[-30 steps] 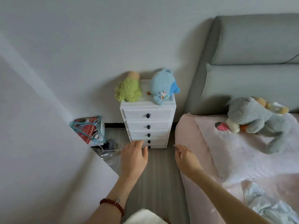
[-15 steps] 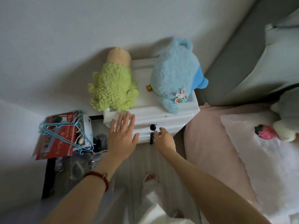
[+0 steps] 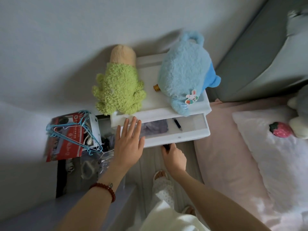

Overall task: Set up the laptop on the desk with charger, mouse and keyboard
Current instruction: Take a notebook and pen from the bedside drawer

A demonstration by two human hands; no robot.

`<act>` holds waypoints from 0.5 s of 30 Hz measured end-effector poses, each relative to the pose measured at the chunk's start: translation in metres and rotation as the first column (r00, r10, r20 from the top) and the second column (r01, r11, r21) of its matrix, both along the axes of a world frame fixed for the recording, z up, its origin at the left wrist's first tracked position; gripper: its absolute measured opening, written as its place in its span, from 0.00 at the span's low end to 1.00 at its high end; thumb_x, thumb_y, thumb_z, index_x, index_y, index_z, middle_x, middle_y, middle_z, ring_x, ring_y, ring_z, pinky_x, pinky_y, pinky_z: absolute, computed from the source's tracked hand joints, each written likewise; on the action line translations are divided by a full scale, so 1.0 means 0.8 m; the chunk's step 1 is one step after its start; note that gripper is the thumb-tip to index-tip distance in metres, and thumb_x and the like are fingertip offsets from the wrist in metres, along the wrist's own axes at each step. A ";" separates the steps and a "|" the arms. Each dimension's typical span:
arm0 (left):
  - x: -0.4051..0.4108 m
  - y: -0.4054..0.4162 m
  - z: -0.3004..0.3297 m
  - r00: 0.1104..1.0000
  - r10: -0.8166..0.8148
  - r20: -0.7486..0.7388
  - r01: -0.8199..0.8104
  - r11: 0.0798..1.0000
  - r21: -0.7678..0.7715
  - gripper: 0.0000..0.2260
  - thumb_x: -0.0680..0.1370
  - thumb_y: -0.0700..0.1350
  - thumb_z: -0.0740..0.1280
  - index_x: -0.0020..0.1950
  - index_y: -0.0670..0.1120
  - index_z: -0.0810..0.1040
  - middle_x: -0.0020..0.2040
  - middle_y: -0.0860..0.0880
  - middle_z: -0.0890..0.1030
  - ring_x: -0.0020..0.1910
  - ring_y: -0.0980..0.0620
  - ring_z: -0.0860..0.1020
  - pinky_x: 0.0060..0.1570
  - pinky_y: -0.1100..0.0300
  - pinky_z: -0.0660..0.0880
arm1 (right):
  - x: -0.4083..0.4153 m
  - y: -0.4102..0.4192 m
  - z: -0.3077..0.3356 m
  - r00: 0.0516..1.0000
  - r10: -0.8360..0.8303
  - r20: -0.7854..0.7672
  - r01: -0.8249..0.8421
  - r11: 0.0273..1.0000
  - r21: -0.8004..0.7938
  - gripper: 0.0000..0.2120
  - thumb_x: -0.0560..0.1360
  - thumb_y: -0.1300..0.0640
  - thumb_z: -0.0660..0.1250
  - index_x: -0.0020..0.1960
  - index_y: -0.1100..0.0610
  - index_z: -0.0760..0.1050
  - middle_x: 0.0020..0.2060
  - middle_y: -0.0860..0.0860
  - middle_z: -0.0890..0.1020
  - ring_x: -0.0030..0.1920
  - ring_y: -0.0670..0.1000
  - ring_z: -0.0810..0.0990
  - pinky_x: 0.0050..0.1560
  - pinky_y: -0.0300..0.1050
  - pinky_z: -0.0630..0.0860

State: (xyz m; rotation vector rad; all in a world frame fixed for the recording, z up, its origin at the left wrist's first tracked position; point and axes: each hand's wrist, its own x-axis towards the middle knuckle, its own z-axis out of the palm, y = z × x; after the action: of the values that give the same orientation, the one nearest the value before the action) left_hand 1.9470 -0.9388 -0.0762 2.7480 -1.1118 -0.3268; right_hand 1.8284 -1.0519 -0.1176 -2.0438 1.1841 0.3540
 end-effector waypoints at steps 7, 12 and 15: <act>-0.009 -0.001 0.002 0.998 0.048 -0.035 -0.047 0.998 0.048 0.24 0.79 0.48 0.59 0.73 0.43 0.60 0.75 0.44 0.58 0.75 0.41 0.54 0.70 0.37 0.55 | -0.033 -0.016 0.047 0.898 0.348 0.269 -0.172 0.841 -0.512 0.05 0.67 0.60 0.71 0.42 0.56 0.77 0.38 0.51 0.82 0.38 0.55 0.80 0.36 0.47 0.77; -0.030 0.006 -0.004 0.997 0.068 -0.034 -0.066 0.997 0.046 0.23 0.78 0.48 0.57 0.72 0.43 0.62 0.75 0.41 0.59 0.74 0.39 0.56 0.68 0.37 0.58 | -0.016 -0.048 0.048 0.813 0.583 0.005 -0.515 0.722 -0.462 0.16 0.71 0.53 0.67 0.57 0.54 0.75 0.51 0.53 0.80 0.55 0.57 0.76 0.62 0.57 0.65; -0.042 0.011 -0.007 0.995 0.085 -0.043 -0.083 0.996 0.045 0.22 0.79 0.46 0.59 0.72 0.43 0.63 0.75 0.40 0.59 0.74 0.39 0.56 0.68 0.36 0.57 | -0.019 -0.047 0.048 0.786 0.618 -0.020 -0.558 0.695 -0.454 0.14 0.74 0.55 0.63 0.59 0.54 0.73 0.50 0.55 0.79 0.54 0.58 0.75 0.63 0.54 0.63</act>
State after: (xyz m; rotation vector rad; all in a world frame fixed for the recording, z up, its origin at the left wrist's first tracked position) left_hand 1.9136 -0.9298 -0.0821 2.8004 -0.9860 -0.4030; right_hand 1.8129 -1.0897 -0.0790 -2.7920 0.5023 0.2521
